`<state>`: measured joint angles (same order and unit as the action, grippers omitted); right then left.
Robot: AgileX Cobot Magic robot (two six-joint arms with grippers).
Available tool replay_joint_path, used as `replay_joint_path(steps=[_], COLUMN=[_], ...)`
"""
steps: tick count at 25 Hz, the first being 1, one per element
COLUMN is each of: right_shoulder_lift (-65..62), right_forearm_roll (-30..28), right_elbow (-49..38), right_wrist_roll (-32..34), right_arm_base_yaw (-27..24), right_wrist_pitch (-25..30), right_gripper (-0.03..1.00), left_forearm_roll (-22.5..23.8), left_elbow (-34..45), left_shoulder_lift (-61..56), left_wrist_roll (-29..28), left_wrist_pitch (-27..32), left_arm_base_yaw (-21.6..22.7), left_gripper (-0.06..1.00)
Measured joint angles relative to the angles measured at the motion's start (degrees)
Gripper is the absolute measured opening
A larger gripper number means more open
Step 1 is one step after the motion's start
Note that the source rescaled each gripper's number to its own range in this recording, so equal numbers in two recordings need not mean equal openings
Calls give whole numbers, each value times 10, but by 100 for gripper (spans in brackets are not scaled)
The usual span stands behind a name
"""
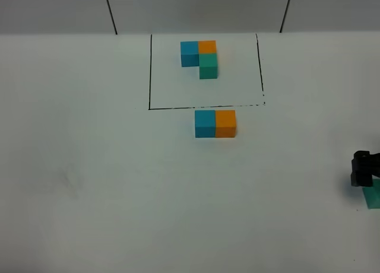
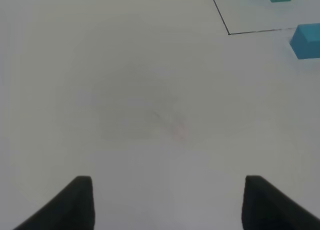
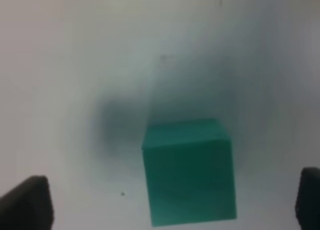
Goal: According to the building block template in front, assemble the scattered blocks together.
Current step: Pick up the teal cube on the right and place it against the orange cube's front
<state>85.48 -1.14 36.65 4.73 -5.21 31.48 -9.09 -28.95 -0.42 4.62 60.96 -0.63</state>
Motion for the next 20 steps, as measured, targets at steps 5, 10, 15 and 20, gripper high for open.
replay_joint_path(steps=[5,10,15,20], right_shoulder_lift=[30,40,52,72], right_forearm_roll=[-9,-7,19,45], right_elbow=[-2,-2,-2,-2], right_wrist_roll=[-33,-84,-123,-142], right_arm_base_yaw=[-19,-42,-56,-57], right_wrist_pitch=[-7,-8,-9,-17], right_gripper=[94,93,89,82], left_forearm_roll=[0,0,0,0], left_elbow=[0,0,0,0], left_shoulder_lift=[0,0,0,0], left_wrist_roll=[0,0,0,0], left_wrist_pitch=[0,0,0,0], left_arm_base_yaw=[0,0,0,0], left_gripper=[36,36,36,36])
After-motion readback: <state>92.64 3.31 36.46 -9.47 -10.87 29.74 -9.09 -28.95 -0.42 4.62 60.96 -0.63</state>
